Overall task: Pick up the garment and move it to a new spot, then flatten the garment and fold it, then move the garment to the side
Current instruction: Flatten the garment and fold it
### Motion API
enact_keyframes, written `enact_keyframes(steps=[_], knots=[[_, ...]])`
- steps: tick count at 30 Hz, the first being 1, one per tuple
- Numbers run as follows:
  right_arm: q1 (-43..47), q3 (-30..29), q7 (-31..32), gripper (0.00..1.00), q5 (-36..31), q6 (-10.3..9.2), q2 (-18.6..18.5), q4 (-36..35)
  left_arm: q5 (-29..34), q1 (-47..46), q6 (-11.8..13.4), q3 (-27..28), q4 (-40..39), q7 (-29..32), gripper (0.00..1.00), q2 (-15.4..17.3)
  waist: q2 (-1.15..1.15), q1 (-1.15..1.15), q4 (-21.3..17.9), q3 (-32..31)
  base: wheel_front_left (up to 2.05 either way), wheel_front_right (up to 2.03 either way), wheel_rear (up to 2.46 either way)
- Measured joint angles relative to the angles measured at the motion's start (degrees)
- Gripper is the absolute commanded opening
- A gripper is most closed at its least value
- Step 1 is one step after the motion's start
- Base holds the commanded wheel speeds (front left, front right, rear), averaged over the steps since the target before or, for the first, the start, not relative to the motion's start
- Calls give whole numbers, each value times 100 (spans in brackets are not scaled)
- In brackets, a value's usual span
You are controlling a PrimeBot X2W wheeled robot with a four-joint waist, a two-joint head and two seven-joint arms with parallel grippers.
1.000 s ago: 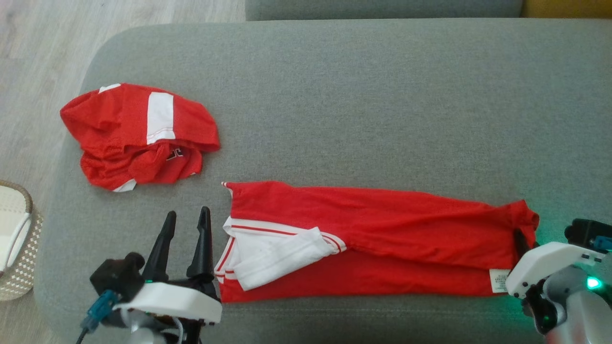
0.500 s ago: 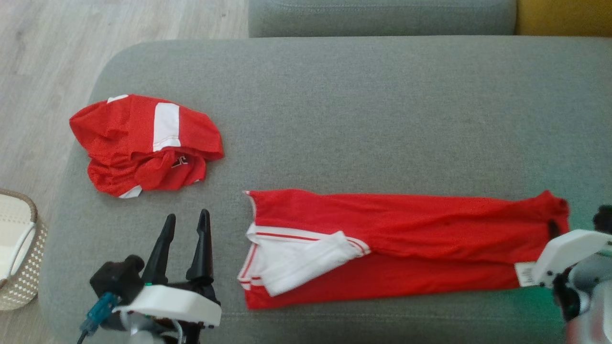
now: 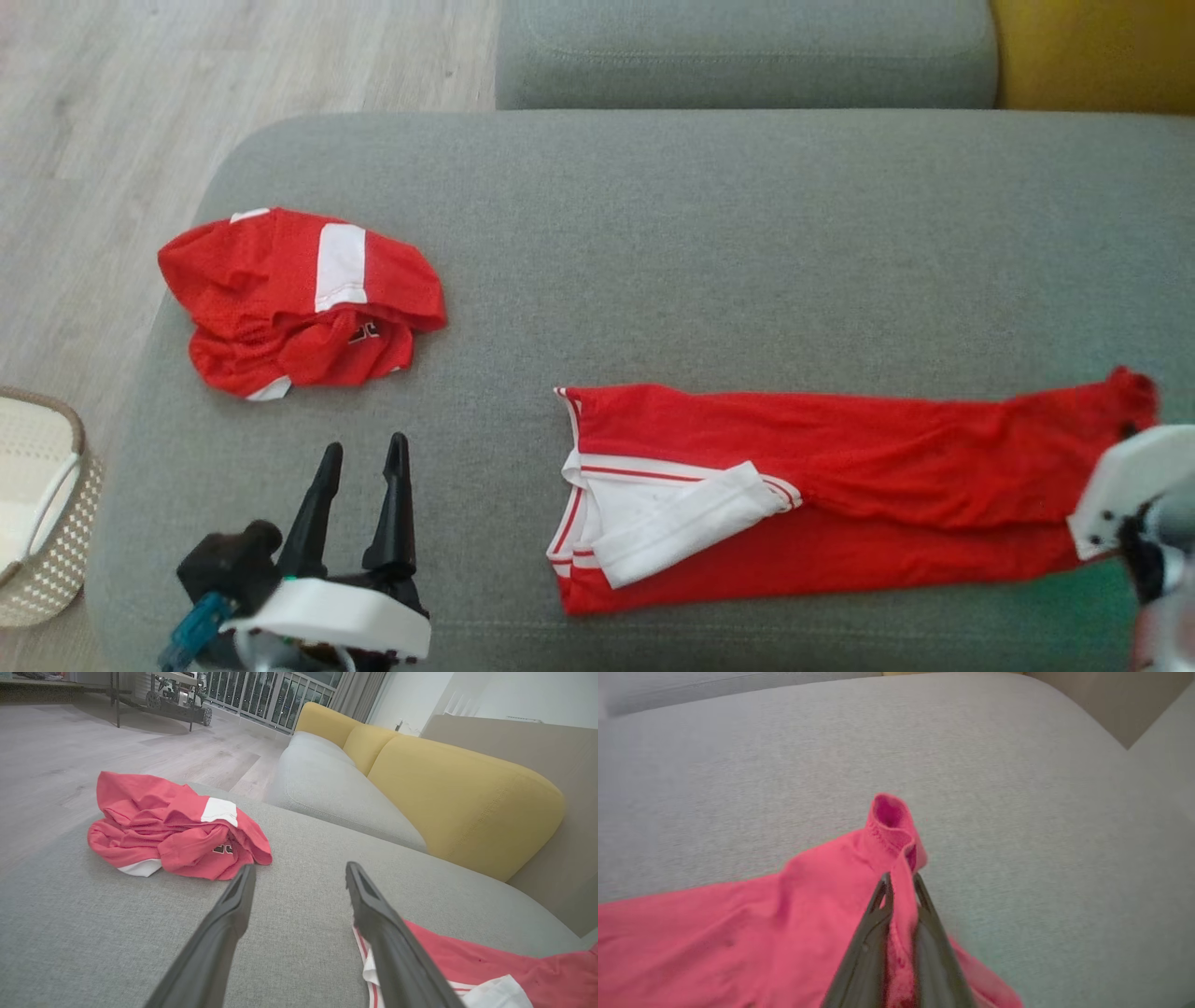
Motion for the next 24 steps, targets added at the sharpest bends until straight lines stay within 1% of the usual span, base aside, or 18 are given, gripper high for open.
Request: enact_keyframes(steps=[5,10,15,18,20,21,23,24], knots=[[53,659,266,0,698,0,1,-4,-8,14,8,-3,-4,0,100,0,0,0,-28,-155,0,0,0],[273,1220,648,0,1444,0,-1,-338,-8,148,9,-2,-4,0,100,1,0,0,-39,-340,0,0,0],[625,1768,1047,0,2370,0,-2,-790,-8,216,11,5,-5,0,100,1,0,0,-32,-485,0,0,0],[793,2119,1185,0,2998,0,-2,-1024,-22,217,18,0,-5,0,100,1,0,0,-13,-547,0,0,0],[898,2336,1234,0,3484,0,-4,-1091,-22,220,20,-11,-8,0,100,1,0,0,15,-578,0,0,0],[1000,2568,1240,0,3932,0,-4,-1096,-22,228,34,-10,-10,0,100,1,0,0,60,-599,0,0,0],[1088,2810,1237,0,4322,0,-5,-1091,-22,239,34,-7,-10,0,100,2,0,0,114,-613,0,0,0],[1088,2810,1237,0,4322,0,-5,-1091,-22,239,34,-7,-10,0,100,2,0,0,114,-613,0,0,0]])
